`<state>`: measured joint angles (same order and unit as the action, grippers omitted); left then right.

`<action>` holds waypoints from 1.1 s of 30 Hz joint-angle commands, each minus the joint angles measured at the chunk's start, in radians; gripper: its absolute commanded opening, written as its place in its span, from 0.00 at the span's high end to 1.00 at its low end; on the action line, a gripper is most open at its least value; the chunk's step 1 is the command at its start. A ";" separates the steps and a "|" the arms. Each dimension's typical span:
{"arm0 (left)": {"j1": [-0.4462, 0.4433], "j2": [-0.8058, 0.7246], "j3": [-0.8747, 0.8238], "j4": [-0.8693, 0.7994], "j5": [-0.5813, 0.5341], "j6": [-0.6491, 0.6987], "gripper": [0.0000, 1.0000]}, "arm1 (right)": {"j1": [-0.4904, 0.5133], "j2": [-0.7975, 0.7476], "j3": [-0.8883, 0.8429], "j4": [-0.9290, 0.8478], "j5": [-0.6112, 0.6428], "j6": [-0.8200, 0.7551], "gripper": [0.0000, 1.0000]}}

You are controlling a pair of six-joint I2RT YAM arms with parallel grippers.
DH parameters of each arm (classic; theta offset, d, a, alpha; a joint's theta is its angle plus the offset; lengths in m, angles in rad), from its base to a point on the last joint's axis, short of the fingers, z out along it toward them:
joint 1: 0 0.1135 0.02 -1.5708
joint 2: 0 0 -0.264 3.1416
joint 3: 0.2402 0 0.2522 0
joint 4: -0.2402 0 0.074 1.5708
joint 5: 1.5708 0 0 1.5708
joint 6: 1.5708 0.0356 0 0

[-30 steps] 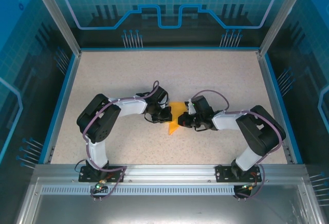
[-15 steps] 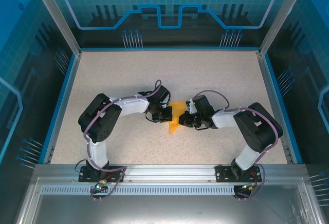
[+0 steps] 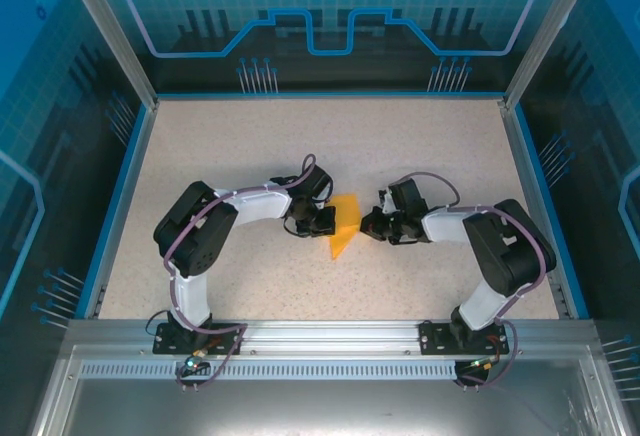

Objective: Fold a paper plane with a square sheet of paper (pick it up from the middle)
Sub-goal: Third fold the triangle at the center of the table.

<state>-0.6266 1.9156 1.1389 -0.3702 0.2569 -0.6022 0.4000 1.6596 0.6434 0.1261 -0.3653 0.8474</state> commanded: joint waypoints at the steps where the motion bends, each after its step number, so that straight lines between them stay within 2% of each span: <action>1: 0.013 0.088 -0.047 -0.173 -0.180 0.027 1.00 | -0.048 -0.034 0.029 -0.067 0.090 -0.029 1.00; 6: 0.007 0.088 -0.039 -0.169 -0.174 0.025 1.00 | 0.041 -0.090 0.043 -0.027 0.033 -0.073 1.00; 9: 0.004 0.091 -0.036 -0.170 -0.176 0.024 1.00 | 0.104 -0.033 0.083 -0.049 0.030 -0.085 1.00; 13: 0.005 0.092 -0.034 -0.173 -0.179 0.024 1.00 | 0.123 0.058 0.112 -0.025 0.010 -0.060 1.00; 18: 0.005 0.095 -0.038 -0.182 -0.192 0.025 1.00 | 0.105 0.107 0.135 -0.080 0.048 -0.060 1.00; 25: 0.005 0.099 -0.045 -0.180 -0.199 0.022 1.00 | 0.011 0.092 0.074 -0.071 0.062 -0.057 1.00; 30: 0.004 0.099 -0.048 -0.176 -0.199 0.022 1.00 | -0.042 0.032 0.052 -0.076 0.082 -0.047 1.00; 33: 0.005 0.097 -0.050 -0.173 -0.195 0.018 1.00 | -0.036 -0.053 0.046 -0.086 0.099 -0.036 1.00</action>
<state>-0.6315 1.9190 1.1522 -0.3885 0.2321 -0.5991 0.3775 1.6810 0.7040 0.0868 -0.3271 0.7982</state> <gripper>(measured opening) 0.044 0.043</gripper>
